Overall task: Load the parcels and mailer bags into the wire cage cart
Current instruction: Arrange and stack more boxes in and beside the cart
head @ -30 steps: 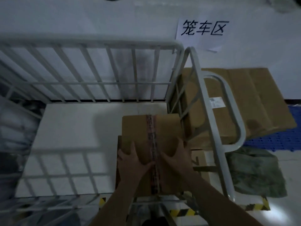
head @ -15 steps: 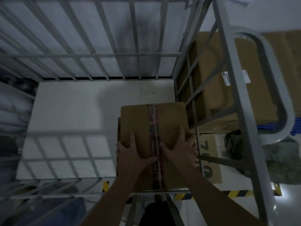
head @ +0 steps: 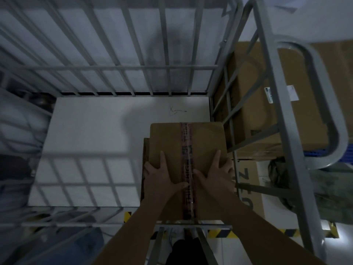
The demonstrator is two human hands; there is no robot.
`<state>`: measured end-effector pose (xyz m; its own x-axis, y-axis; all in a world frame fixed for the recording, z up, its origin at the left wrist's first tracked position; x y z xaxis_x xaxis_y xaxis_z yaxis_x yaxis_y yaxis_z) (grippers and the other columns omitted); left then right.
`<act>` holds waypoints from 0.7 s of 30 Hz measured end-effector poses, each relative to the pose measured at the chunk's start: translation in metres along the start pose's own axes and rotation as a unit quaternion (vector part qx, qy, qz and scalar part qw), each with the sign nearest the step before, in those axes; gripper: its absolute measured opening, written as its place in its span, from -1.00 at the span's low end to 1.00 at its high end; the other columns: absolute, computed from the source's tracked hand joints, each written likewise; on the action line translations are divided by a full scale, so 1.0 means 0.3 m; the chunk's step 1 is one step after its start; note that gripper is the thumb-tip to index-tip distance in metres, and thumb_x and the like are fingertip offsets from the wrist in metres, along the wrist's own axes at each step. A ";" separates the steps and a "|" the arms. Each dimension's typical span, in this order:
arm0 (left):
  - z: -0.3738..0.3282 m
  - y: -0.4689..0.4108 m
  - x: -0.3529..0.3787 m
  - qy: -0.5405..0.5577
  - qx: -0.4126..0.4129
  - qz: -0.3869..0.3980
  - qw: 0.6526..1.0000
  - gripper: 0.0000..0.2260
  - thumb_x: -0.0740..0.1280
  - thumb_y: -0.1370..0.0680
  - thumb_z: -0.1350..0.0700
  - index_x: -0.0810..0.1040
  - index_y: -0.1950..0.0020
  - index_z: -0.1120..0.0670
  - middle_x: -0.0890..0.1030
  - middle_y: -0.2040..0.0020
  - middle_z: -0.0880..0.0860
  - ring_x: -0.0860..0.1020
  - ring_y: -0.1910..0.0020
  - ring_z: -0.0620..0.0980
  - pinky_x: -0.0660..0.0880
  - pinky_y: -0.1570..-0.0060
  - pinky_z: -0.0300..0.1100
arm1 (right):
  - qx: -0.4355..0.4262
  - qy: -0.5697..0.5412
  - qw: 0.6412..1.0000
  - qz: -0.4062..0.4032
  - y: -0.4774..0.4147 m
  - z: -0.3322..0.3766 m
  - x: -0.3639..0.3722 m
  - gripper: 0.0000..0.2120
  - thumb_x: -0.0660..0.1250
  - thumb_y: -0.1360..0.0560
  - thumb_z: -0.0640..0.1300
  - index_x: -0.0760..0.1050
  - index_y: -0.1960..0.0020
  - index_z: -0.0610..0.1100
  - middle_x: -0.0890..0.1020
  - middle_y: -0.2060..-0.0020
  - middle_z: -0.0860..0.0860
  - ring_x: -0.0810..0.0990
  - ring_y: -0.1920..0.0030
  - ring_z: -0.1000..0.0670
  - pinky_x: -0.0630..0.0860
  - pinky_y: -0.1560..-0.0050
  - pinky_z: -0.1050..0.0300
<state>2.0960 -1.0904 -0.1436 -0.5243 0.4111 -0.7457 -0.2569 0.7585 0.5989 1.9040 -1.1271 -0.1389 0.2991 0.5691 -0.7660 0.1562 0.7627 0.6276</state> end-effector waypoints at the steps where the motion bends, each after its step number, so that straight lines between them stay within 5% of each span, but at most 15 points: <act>1: -0.003 0.000 -0.004 -0.004 0.005 0.004 1.000 0.29 0.42 -0.18 -0.53 -0.37 -0.58 -0.14 -0.06 -0.50 0.29 0.22 -0.43 0.34 0.37 -0.35 0.18 | 0.001 -0.002 1.000 0.005 0.002 -0.003 0.000 0.03 0.12 -0.49 0.47 -0.44 -0.58 -0.01 -0.21 -0.57 -0.24 0.05 -0.53 -0.35 0.37 -0.31 -0.30; 8: -0.044 0.077 -0.153 -0.063 0.025 0.012 0.998 -0.02 0.36 -0.46 -0.35 -0.15 -0.63 -0.01 -0.22 -0.57 0.33 0.10 -0.52 0.39 0.23 -0.45 0.22 | -0.018 0.034 0.999 0.029 0.107 -0.017 -0.078 -0.19 0.03 -0.61 0.32 -0.24 -0.63 -0.07 -0.27 -0.59 -0.16 -0.14 -0.55 -0.39 0.14 -0.47 -0.39; 13: -0.105 0.253 -0.356 -0.103 0.021 -0.055 0.993 -0.28 0.27 -0.55 -0.24 0.09 -0.59 0.03 0.04 -0.56 0.30 0.25 -0.43 0.34 0.39 -0.28 0.17 | -0.113 0.021 0.993 -0.033 0.300 0.000 -0.271 -0.42 0.04 -0.64 0.19 0.15 -0.57 -0.07 -0.13 -0.62 -0.05 -0.08 -0.58 -0.31 0.14 -0.49 -0.34; 17: -0.163 0.403 -0.527 -0.071 0.031 -0.108 0.991 -0.46 0.12 -0.63 -0.22 0.34 -0.49 0.09 0.26 -0.47 0.22 0.27 -0.41 0.22 0.39 -0.26 0.11 | -0.161 0.027 0.978 -0.126 0.447 0.007 -0.426 -0.38 -0.08 -0.64 0.24 -0.06 -0.63 0.03 0.02 -0.61 -0.03 -0.02 -0.60 -0.21 0.16 -0.52 -0.24; 21: -0.181 0.546 -0.653 -0.062 0.048 -0.185 0.980 -0.50 0.15 -0.64 -0.19 0.44 -0.43 0.12 0.36 -0.43 0.21 0.33 -0.38 0.19 0.42 -0.21 0.06 | -0.170 0.048 0.966 -0.186 0.591 -0.024 -0.517 -0.38 -0.10 -0.63 0.25 0.02 -0.62 0.02 0.12 -0.60 -0.04 0.03 -0.59 -0.20 0.16 -0.50 -0.30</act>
<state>2.1125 -1.0742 0.1165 -0.3049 0.1535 -0.9399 -0.3307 0.9085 0.2556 1.8785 -1.0779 0.0903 0.1899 0.2487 -0.9498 -0.0869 0.9678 0.2361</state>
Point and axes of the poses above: each hand's wrist, its own y-axis away from the middle knuckle, its own x-axis out of the palm, z = x × y, the point moved 4 cm from there along -y, towards the middle knuckle
